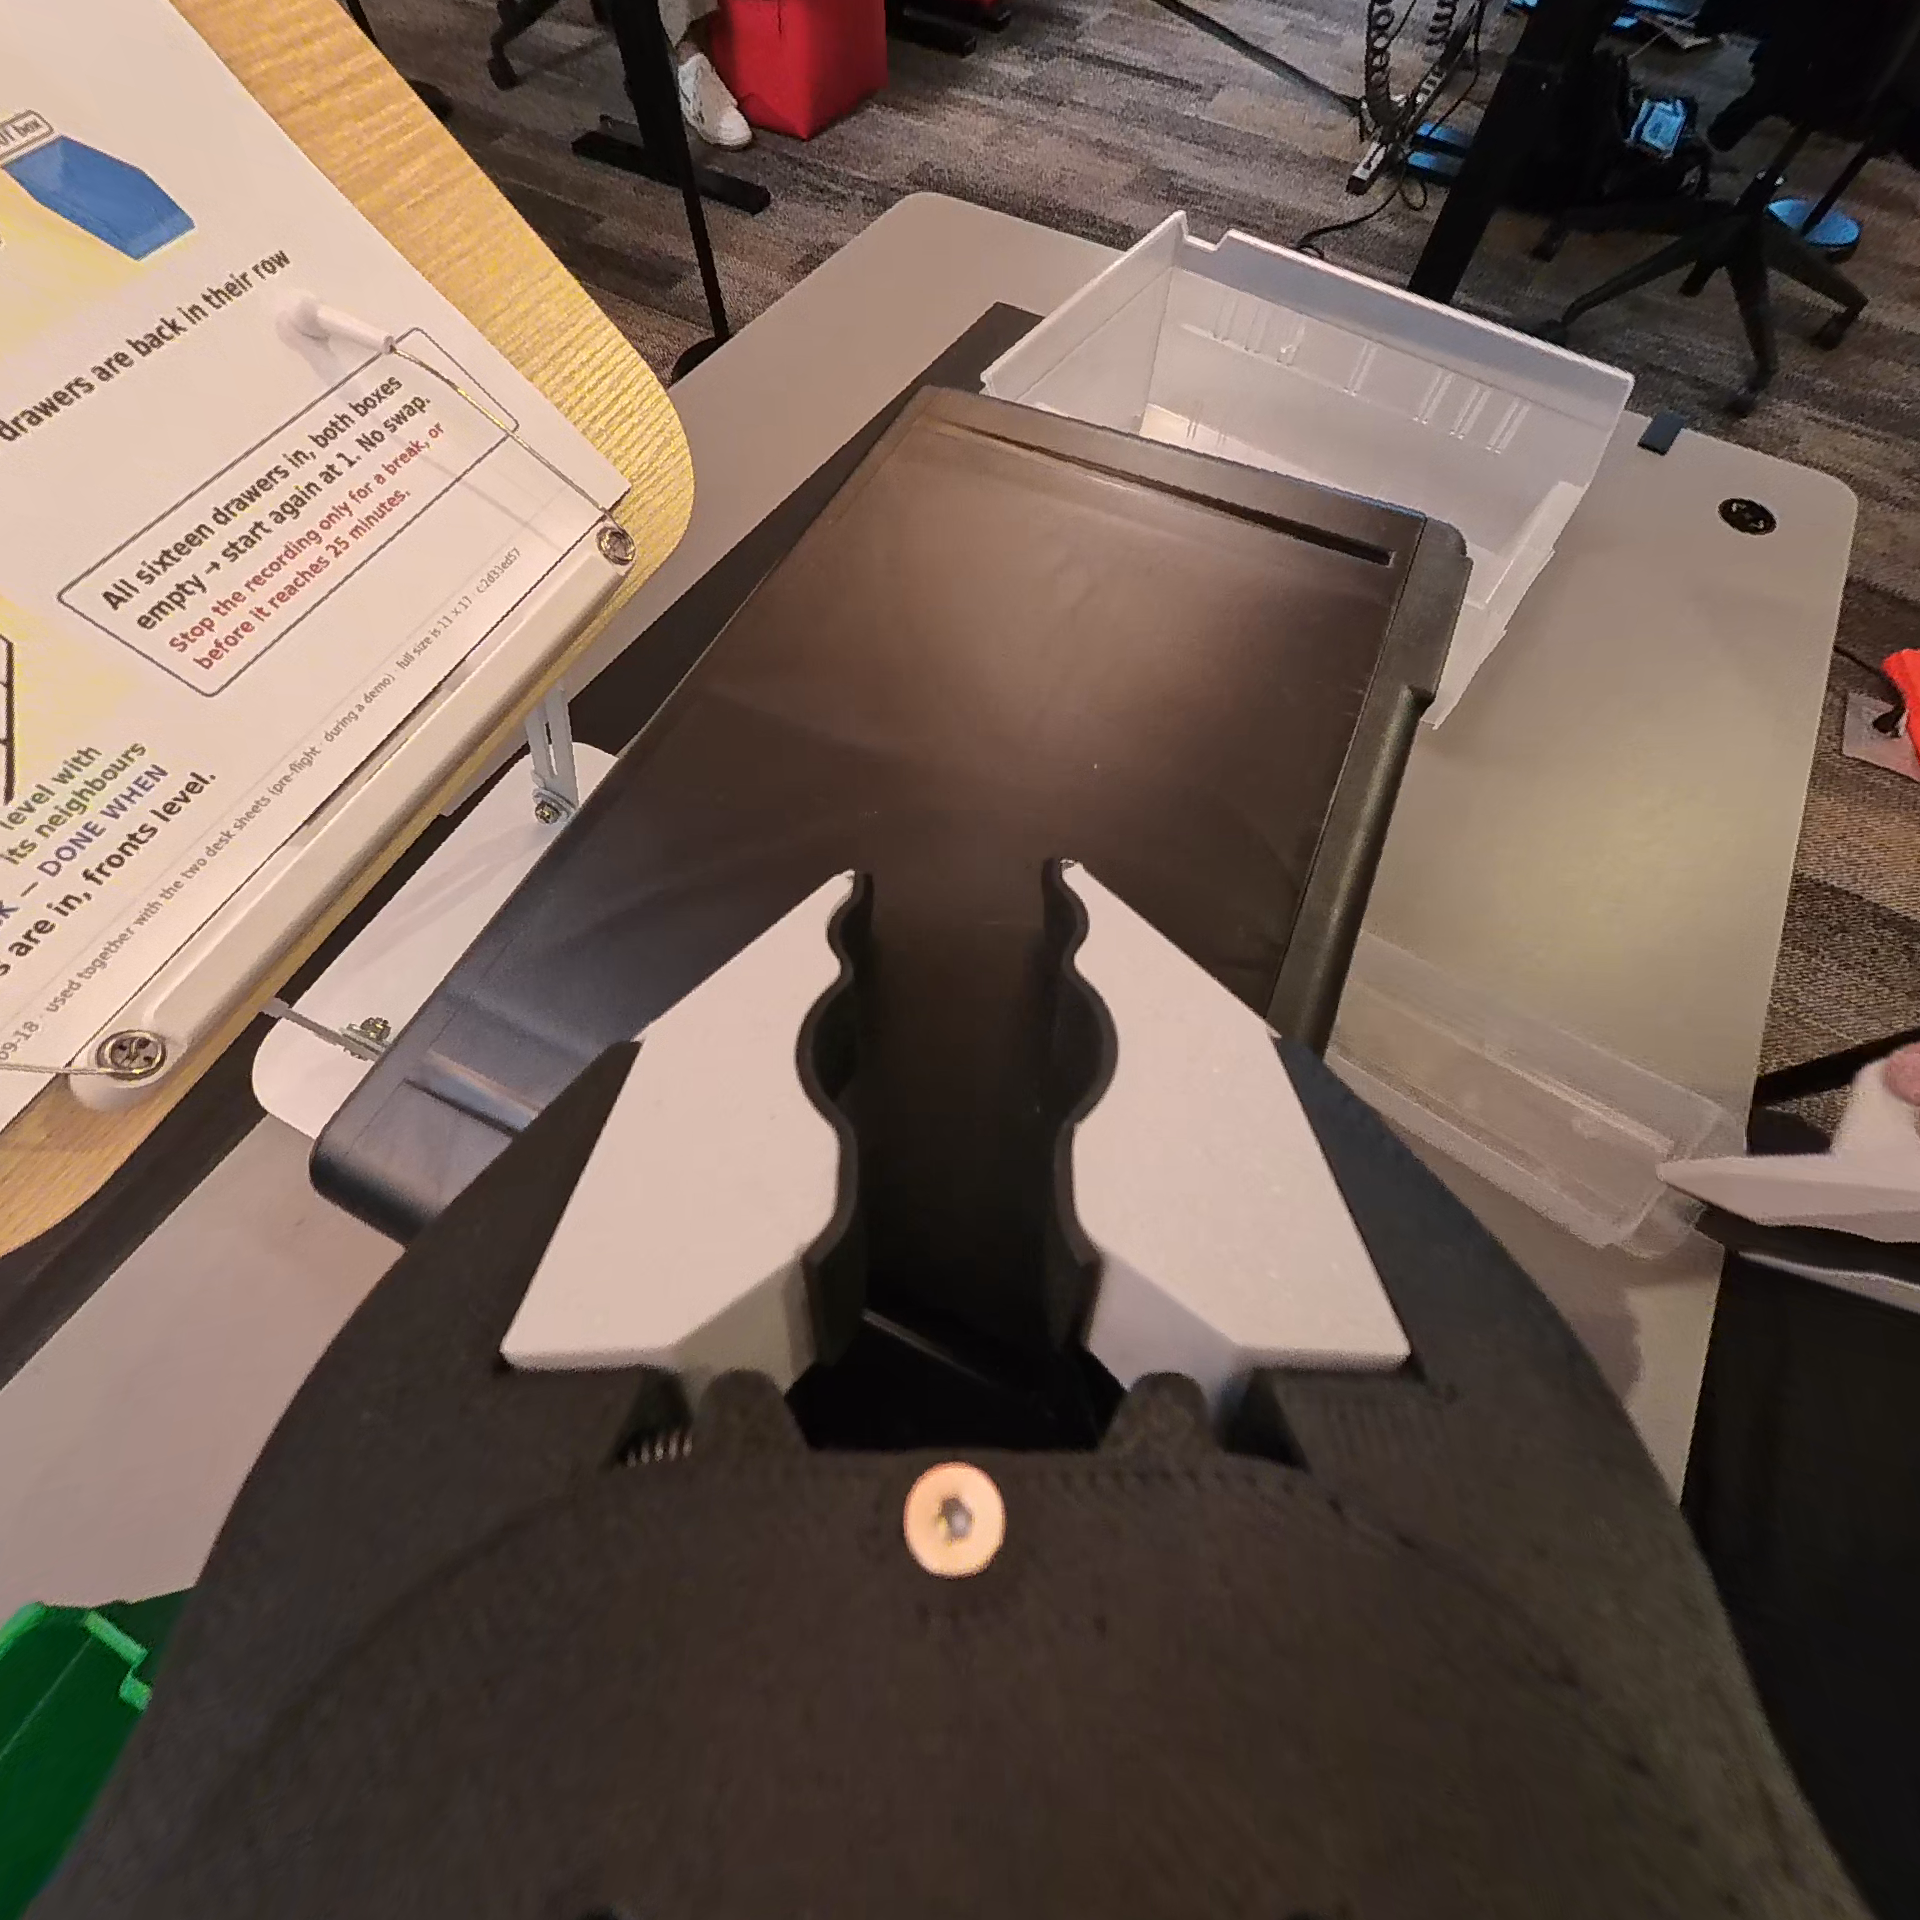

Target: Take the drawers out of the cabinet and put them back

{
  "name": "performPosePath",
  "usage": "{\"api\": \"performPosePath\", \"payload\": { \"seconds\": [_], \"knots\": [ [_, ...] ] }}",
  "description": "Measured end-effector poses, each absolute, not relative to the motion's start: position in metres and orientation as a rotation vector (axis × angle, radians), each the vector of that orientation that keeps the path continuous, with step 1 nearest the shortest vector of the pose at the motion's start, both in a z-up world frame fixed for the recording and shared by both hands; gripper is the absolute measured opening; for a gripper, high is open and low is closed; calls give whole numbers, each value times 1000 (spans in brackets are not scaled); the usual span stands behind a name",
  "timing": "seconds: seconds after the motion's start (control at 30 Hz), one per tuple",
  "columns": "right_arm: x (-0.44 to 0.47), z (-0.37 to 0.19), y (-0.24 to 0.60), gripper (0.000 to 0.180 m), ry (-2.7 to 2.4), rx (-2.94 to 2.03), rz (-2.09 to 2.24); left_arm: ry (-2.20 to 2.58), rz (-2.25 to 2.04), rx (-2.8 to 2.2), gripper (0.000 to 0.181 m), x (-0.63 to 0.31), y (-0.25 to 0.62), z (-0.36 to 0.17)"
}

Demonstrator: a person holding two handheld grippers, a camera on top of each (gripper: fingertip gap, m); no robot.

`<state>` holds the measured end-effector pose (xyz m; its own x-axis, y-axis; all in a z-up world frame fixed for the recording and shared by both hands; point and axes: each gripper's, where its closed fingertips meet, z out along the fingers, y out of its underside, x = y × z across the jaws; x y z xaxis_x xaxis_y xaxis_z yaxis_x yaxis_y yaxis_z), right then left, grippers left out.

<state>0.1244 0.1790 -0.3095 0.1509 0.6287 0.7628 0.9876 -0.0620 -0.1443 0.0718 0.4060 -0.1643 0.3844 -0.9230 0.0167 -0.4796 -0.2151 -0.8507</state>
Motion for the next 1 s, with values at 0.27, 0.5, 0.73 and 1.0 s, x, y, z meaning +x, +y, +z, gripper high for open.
{"api": "performPosePath", "payload": {
  "seconds": [0.27, 0.5, 0.73, 1.0],
  "knots": [
    [119, -339, 173, 18, -1528, -1987, -570, 1214, -702, -1837, 32, 72, 406, -164],
    [94, -332, 159, 79, -1669, -1944, -148, 1217, -702, -1838, 32, 72, 406, -164],
    [152, -337, 201, 122, -2071, -1759, -284, 1223, -695, -1848, 32, 72, 406, -165],
    [152, -381, 209, 103, -2498, -1532, -401, 1219, -697, -1846, 32, 72, 406, -164]
  ]
}}
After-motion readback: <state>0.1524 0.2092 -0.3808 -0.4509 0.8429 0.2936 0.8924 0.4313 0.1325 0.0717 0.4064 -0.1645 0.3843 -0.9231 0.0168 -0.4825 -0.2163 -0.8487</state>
